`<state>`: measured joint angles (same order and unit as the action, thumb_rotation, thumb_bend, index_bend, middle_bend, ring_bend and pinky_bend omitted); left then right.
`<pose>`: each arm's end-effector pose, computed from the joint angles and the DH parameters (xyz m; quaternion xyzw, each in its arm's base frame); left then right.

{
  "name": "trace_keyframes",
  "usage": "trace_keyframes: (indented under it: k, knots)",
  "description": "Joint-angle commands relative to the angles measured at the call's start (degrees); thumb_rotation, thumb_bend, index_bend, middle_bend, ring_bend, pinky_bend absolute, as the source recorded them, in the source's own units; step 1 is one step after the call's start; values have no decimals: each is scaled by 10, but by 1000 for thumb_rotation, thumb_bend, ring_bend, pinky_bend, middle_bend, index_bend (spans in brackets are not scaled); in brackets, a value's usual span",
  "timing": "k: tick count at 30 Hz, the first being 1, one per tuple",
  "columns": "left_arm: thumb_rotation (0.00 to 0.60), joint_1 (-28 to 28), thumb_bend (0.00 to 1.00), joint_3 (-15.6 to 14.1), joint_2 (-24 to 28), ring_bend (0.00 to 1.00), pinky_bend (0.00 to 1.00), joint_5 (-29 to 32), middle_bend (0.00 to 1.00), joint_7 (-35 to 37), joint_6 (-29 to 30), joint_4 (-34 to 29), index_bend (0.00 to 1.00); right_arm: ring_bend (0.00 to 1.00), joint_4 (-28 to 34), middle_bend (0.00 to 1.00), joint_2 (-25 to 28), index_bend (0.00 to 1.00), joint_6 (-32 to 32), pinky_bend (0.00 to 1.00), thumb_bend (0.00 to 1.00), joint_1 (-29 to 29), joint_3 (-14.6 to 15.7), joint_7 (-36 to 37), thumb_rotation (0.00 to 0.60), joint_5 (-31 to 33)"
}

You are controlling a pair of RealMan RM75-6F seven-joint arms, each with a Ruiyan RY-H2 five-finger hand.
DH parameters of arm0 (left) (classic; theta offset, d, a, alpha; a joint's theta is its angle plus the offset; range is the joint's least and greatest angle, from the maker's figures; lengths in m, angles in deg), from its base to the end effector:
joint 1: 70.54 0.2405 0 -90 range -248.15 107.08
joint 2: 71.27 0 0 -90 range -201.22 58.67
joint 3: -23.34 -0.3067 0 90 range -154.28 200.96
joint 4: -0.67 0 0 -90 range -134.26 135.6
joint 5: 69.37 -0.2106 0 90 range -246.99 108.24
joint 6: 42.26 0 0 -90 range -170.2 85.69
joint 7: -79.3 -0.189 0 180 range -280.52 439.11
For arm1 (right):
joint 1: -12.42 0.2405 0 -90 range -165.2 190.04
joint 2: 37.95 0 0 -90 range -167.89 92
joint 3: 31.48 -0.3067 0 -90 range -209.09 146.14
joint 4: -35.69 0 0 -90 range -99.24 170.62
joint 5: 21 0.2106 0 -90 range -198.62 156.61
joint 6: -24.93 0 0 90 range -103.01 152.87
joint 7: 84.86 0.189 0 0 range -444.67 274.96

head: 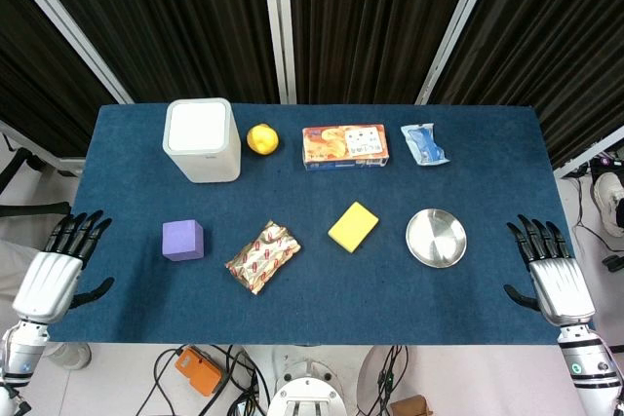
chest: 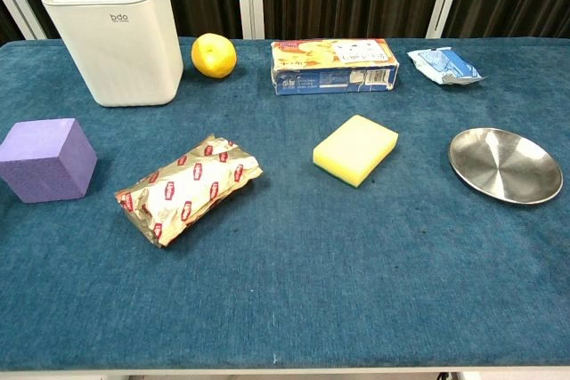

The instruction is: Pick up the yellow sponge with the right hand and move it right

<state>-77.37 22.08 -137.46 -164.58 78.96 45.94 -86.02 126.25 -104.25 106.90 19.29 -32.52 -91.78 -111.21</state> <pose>-0.3413 0.2255 0.1600 -0.6619 -0.3265 -0.4005 0.5431 -0.3464 -0.2345 0.1487 0.6604 -0.3472 0.3533 0.5644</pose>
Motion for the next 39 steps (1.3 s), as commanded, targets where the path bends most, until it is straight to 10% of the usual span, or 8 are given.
trace_keyframes:
  k: [1, 9, 18, 23, 34, 39]
  knots:
    - [600, 2, 155, 2, -4, 0, 0, 8, 0, -2, -19, -6, 0, 0, -3, 0, -4, 0, -4, 0, 320, 3, -1, -2, 600, 0]
    - [600, -1, 155, 1, 9, 0, 0, 14, 0, 8, -27, -15, 0, 0, 9, 0, -19, 0, -60, 0, 321, 63, -21, -25, 600, -21]
    - [600, -9, 156, 4, 10, 0, 0, 15, 0, 6, -34, -14, 0, 0, 18, 0, -102, 0, -359, 0, 321, 286, -101, -179, 600, 83]
    - [600, -9, 158, 5, 10, 0, 0, 21, 0, 2, -39, -15, 0, 0, -37, 0, -179, 0, -426, 0, 320, 363, -125, -229, 600, 157]
    - [600, -7, 164, 4, 12, 0, 0, 24, 0, -5, -35, -18, 0, 0, -150, 7, -270, 1, -469, 0, 362, 446, -98, -302, 600, 278]
    - [600, -6, 164, 5, 14, 0, 0, 24, 0, -1, -31, -17, 0, 166, -160, 263, -277, 347, -448, 77, 414, 453, -86, -308, 600, 289]
